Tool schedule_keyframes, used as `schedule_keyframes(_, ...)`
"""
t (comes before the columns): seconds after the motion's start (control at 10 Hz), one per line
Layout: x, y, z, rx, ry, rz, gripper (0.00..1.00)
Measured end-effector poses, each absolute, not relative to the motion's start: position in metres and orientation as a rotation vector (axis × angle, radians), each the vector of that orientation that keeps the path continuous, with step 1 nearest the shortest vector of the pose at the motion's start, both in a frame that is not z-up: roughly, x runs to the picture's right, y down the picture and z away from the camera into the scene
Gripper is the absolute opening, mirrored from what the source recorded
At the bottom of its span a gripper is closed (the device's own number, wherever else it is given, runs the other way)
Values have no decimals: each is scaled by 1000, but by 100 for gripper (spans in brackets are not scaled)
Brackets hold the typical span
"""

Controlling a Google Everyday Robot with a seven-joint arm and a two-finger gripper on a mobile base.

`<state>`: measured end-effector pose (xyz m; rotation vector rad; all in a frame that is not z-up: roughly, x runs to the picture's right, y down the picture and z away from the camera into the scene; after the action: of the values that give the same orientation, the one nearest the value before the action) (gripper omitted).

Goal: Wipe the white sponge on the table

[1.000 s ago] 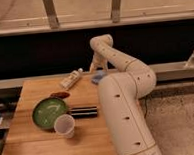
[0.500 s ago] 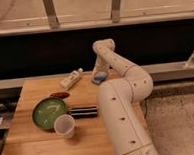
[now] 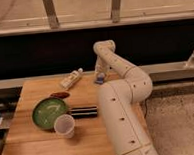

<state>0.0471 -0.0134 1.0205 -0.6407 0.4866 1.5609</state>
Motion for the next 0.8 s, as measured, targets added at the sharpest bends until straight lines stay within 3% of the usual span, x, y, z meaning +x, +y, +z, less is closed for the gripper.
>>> schedule_keyframes(0.1,48,-13,1019,-649,479,1562,6)
schedule_keyframes(0.2,44,-13,1016,-656,469,1559,1)
schedule_keyframes(0.8,50,5,969,-658,460,1547,0)
